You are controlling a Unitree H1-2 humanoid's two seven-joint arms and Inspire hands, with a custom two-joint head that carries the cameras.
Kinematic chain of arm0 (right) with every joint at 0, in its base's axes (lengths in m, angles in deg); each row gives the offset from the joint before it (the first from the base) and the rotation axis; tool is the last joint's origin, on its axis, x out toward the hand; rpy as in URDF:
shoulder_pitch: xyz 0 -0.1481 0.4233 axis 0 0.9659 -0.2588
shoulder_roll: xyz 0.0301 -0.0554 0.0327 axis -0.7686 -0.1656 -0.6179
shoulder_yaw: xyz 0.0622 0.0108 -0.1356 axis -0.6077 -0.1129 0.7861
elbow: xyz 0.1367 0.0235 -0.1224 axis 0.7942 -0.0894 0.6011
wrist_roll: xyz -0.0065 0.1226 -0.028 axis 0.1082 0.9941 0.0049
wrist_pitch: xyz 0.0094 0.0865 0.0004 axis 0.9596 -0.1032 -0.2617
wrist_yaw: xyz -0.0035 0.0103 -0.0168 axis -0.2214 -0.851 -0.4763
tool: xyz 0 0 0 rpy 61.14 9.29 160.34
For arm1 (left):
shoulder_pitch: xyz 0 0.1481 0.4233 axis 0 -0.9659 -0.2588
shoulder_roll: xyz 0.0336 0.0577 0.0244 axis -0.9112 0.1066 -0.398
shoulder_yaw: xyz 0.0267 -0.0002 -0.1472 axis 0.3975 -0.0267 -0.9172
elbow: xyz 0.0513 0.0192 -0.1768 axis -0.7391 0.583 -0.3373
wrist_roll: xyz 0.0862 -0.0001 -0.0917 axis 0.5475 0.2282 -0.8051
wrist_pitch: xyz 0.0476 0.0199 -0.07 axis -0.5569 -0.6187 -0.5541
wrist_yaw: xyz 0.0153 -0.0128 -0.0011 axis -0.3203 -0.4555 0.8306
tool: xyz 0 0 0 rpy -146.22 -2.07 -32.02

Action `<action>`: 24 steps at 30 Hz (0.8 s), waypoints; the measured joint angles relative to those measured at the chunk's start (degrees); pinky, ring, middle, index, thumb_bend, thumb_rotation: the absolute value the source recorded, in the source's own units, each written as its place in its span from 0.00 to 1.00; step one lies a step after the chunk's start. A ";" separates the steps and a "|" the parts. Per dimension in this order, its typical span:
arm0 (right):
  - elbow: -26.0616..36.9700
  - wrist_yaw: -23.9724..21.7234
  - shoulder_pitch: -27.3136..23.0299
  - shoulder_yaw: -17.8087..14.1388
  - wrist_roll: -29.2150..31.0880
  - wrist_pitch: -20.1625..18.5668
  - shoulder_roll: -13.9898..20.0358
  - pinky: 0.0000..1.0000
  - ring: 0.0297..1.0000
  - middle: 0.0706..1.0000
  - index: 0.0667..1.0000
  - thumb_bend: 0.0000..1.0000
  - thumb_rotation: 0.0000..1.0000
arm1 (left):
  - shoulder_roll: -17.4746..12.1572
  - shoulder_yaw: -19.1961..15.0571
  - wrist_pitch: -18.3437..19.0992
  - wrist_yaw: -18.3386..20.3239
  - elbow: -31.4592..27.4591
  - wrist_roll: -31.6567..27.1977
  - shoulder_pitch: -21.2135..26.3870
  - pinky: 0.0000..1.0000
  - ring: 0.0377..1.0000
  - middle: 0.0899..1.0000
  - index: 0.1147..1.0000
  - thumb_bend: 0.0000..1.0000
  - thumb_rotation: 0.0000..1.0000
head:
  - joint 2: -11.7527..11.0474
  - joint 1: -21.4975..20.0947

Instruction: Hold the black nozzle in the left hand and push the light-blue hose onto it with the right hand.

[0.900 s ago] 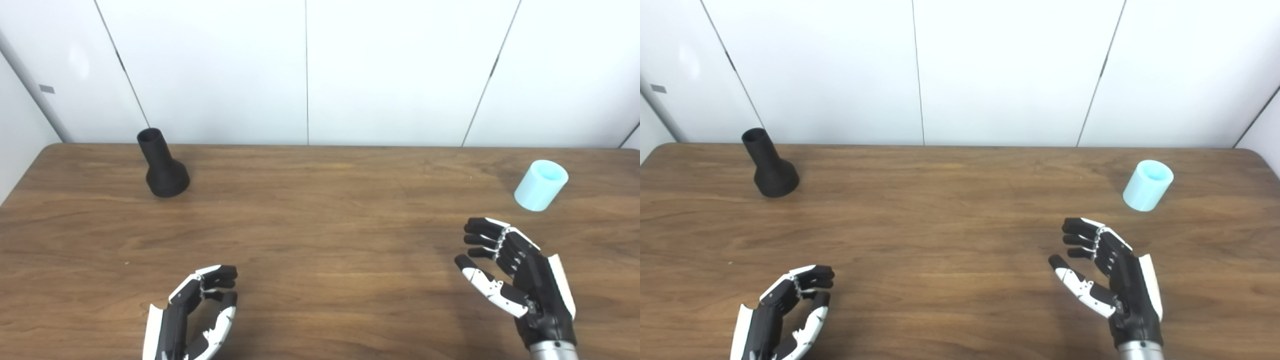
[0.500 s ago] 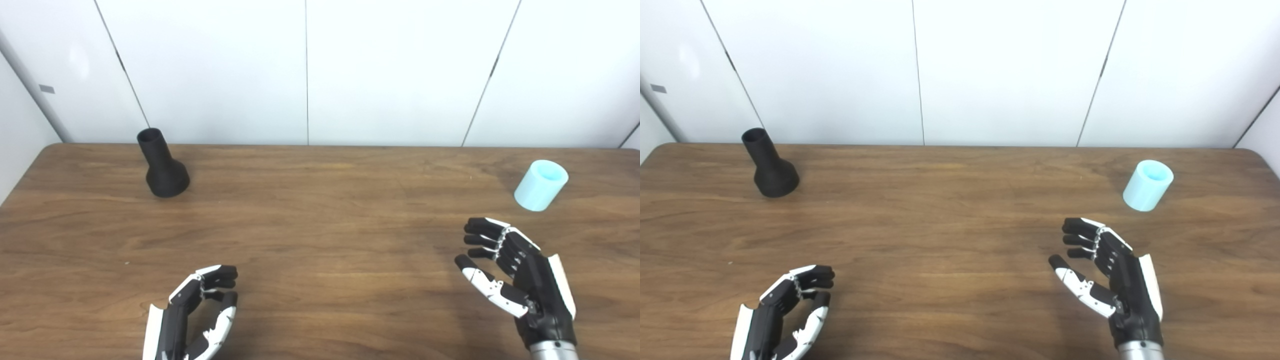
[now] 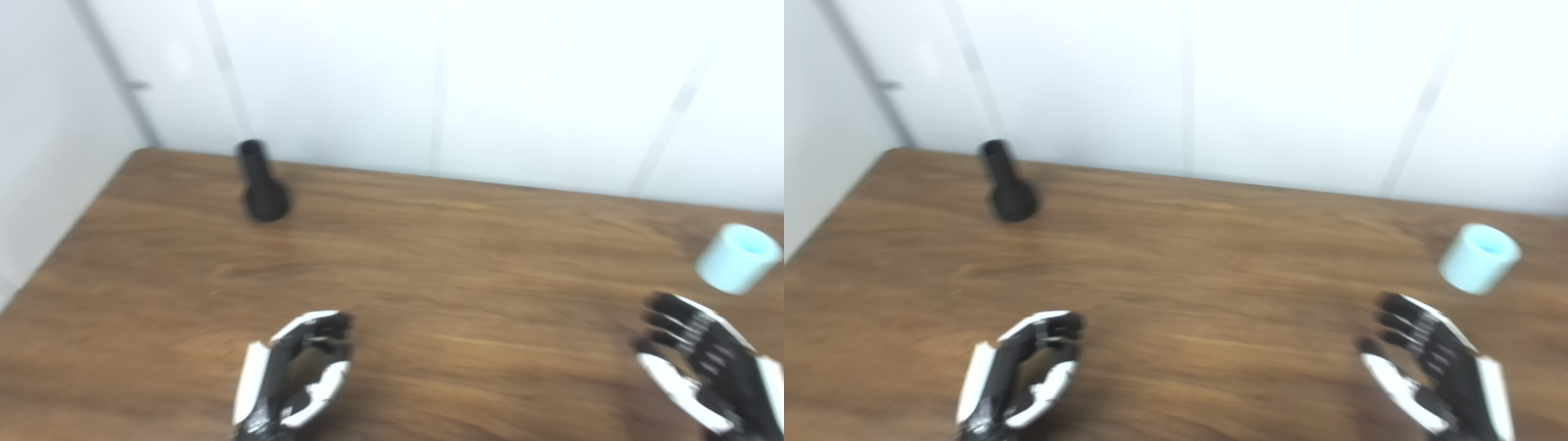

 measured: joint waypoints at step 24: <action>-2.39 -1.50 0.61 -1.08 0.69 1.19 0.01 0.62 0.69 0.69 0.65 0.20 0.00 | -0.85 -7.35 8.12 -0.96 -3.37 -5.51 2.89 0.83 0.88 0.88 0.88 0.84 0.36 | -0.44 3.95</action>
